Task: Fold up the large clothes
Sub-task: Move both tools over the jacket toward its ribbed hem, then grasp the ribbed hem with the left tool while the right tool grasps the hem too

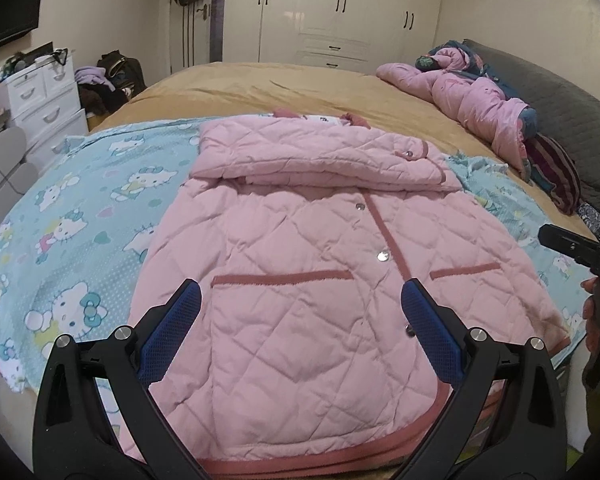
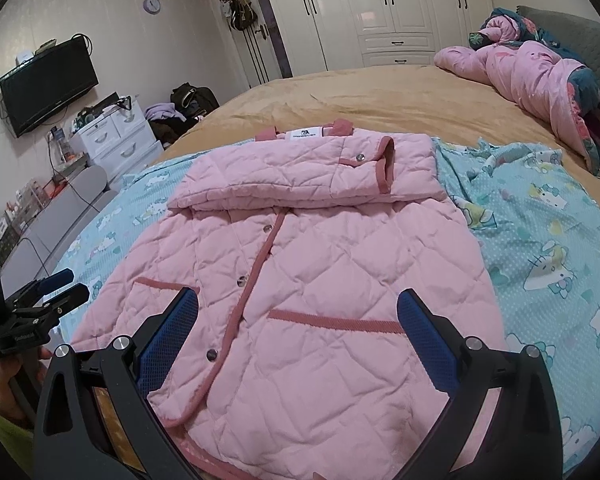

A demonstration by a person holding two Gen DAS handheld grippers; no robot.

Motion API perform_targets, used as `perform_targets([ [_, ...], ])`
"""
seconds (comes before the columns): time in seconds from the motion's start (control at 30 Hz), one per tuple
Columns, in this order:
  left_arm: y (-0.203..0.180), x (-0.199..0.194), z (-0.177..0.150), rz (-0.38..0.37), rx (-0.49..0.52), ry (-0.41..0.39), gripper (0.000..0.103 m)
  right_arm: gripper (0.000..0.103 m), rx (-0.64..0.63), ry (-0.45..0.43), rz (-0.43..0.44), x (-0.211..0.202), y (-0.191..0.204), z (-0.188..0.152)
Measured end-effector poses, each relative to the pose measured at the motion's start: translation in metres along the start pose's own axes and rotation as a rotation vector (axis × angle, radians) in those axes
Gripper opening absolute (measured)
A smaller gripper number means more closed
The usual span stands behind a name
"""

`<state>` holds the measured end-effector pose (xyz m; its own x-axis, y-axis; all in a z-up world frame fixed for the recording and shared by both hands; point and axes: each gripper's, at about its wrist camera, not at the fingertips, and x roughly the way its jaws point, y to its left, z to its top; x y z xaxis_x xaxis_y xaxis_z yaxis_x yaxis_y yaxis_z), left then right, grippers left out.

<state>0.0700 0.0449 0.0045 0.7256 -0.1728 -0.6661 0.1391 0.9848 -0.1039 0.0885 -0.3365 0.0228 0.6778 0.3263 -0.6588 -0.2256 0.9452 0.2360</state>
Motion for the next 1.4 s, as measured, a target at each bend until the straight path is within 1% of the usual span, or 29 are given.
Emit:
perform_targets([
  [0.33, 0.016, 0.005, -0.023, 0.053, -0.032, 0.047, 0.094, 0.099, 0.025, 0.024, -0.017, -0.004, -0.022, -0.017],
  [0.63, 0.041, 0.004, -0.043, 0.098, -0.086, 0.083, 0.094, 0.099, 0.040, 0.048, -0.012, -0.003, -0.033, -0.028],
  [0.77, 0.068, 0.004, -0.054, 0.121, -0.151, 0.105, 0.094, 0.099, 0.044, 0.050, -0.013, -0.005, -0.037, -0.031],
  [0.87, 0.091, 0.005, -0.065, 0.133, -0.218, 0.129, 0.094, 0.099, 0.047, 0.051, -0.020, -0.007, -0.040, -0.033],
  [1.0, 0.110, 0.007, -0.075, 0.120, -0.284, 0.157, 0.094, 0.099, 0.056, 0.054, -0.030, -0.009, -0.046, -0.036],
  [1.1, 0.120, 0.013, -0.084, 0.096, -0.330, 0.182, 0.094, 0.099, 0.063, 0.055, -0.037, -0.011, -0.052, -0.038],
  [1.3, 0.121, 0.029, -0.094, 0.015, -0.383, 0.217, 0.094, 0.099, 0.081, 0.060, -0.054, -0.018, -0.068, -0.046],
  [1.4, 0.117, 0.030, -0.095, -0.006, -0.381, 0.204, 0.094, 0.099, 0.092, 0.070, -0.063, -0.023, -0.080, -0.053],
])
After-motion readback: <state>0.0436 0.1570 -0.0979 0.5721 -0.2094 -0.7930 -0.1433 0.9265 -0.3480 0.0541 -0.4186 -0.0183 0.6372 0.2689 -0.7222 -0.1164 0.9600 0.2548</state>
